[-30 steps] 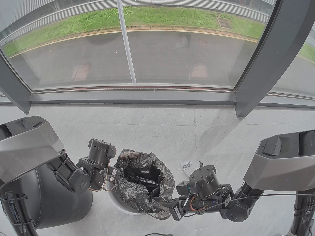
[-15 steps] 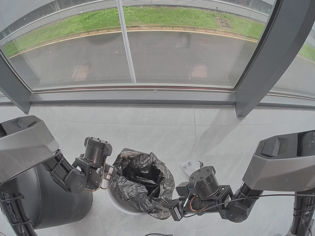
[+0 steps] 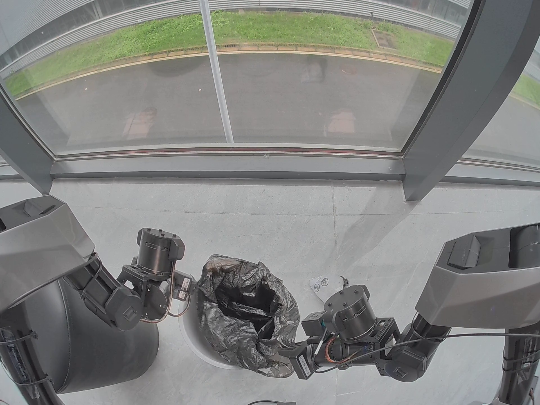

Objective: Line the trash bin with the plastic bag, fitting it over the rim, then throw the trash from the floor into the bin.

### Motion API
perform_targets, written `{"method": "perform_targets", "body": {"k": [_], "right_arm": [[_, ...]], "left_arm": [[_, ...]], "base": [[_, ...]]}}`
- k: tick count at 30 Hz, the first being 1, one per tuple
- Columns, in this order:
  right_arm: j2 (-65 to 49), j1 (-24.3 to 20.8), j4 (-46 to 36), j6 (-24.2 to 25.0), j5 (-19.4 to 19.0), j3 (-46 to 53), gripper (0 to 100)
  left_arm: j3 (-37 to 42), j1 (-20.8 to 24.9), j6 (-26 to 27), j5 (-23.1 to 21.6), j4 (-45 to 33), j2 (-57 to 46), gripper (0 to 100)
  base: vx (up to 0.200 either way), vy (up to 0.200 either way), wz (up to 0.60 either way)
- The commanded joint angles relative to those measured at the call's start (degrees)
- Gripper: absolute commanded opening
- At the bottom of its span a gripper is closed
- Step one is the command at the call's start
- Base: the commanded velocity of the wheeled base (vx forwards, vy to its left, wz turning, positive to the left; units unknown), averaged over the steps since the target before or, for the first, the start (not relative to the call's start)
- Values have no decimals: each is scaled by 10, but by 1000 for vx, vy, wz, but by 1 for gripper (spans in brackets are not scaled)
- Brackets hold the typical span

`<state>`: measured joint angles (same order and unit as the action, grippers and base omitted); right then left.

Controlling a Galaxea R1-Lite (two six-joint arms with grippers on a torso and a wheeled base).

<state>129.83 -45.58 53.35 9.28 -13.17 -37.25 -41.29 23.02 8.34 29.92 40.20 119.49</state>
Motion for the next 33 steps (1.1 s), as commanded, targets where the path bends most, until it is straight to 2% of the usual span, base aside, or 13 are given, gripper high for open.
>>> {"method": "perform_targets", "body": {"k": [1, 4, 5, 13, 14, 18, 22, 33], "right_arm": [[1, 0, 0, 0, 1, 0, 0], [2, 0, 0, 0, 0, 0, 0], [2, 0, 0, 0, 0, 0, 0], [2, 0, 0, 0, 1, 0, 0], [2, 0, 0, 0, 1, 0, 0], [3, 0, 0, 0, 1, 0, 0], [4, 0, 0, 0, 1, -1, 0], [9, 0, 0, 0, 1, -1, 0]], "left_arm": [[9, 3, -12, -5, 15, -26, 100], [15, 5, -18, -13, 15, -31, 100], [17, 6, -24, -29, 15, -34, 100], [13, 13, -61, -74, 15, -34, 100], [10, 13, -75, -100, 15, -29, 100], [-4, 8, -117, -141, 10, -10, 100], [-17, -6, -126, -171, 10, 7, 100], [-73, -17, -126, -193, 11, 61, 100]], "base": [[0, 0, 0], [0, 0, 0], [0, 0, 0], [0, 0, 0], [0, 0, 0], [0, 0, 0], [0, 0, 0], [0, 0, 0]]}}
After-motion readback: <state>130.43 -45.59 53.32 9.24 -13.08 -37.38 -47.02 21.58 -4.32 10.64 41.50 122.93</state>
